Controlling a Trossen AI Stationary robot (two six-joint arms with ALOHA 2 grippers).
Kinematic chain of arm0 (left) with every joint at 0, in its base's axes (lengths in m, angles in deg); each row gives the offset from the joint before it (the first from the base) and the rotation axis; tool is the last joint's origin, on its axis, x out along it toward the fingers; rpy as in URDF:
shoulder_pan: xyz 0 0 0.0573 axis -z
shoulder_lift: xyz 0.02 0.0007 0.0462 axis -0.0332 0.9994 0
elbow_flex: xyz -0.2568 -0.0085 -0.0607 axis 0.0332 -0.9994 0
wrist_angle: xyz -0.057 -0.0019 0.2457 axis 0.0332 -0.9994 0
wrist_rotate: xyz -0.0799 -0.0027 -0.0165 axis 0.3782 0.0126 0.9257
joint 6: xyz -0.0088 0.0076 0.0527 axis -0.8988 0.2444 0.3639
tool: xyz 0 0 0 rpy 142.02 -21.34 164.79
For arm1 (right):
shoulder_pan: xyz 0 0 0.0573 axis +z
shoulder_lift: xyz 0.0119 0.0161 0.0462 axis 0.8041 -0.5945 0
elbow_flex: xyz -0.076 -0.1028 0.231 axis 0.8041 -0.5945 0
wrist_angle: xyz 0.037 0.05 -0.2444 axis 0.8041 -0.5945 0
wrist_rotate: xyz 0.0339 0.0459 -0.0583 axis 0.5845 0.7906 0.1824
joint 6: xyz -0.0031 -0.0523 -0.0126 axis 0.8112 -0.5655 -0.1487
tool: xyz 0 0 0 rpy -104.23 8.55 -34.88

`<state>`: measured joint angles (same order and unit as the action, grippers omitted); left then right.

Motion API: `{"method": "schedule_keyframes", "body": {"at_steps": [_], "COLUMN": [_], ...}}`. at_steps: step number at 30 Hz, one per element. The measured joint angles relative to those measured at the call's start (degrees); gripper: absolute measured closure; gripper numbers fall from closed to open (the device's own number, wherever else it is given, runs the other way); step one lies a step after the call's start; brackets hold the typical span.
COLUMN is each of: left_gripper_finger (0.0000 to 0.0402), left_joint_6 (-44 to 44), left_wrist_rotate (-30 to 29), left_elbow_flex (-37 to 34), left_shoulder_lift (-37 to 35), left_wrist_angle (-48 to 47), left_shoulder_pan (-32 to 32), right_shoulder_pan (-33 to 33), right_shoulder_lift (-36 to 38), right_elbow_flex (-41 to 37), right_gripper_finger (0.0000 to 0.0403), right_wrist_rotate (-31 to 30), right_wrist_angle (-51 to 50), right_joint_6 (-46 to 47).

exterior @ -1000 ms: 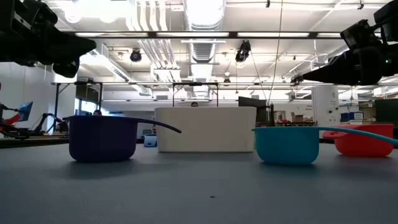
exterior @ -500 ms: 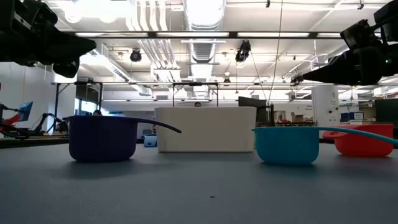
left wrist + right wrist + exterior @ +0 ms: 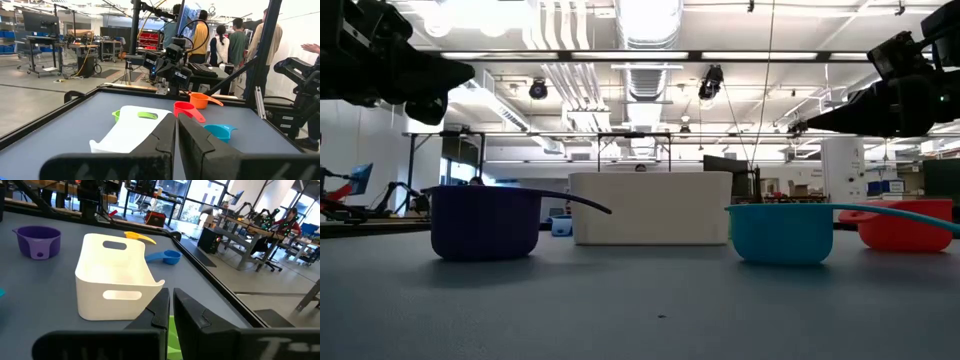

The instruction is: Nest measuring cups in basket

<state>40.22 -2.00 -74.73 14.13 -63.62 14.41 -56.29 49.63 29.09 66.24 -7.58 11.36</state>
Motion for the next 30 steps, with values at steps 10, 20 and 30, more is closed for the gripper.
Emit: {"method": "schedule_keyframes", "body": {"at_steps": [10, 20, 30], "left_gripper_finger": [0.0402, 0.0402, 0.0402], "left_joint_6": [0.0, 0.0, 24.6], "left_wrist_rotate": [0.0, 0.0, -2.2], "left_elbow_flex": [0.0, 0.0, 0.0], "left_shoulder_lift": [0.0, 0.0, 0.0], "left_wrist_angle": [0.0, 0.0, 0.2], "left_shoulder_pan": [0.0, 0.0, 0.0], "right_shoulder_pan": [0.0, 0.0, -0.2], "right_shoulder_lift": [0.0, 0.0, 0.0], "right_elbow_flex": [0.0, 0.0, 0.0], "right_gripper_finger": [0.0390, 0.0390, 0.0390], "right_wrist_rotate": [0.0, 0.0, -3.2], "right_wrist_angle": [0.0, 0.0, 4.5], "right_joint_6": [0.0, 0.0, -56.1]}}
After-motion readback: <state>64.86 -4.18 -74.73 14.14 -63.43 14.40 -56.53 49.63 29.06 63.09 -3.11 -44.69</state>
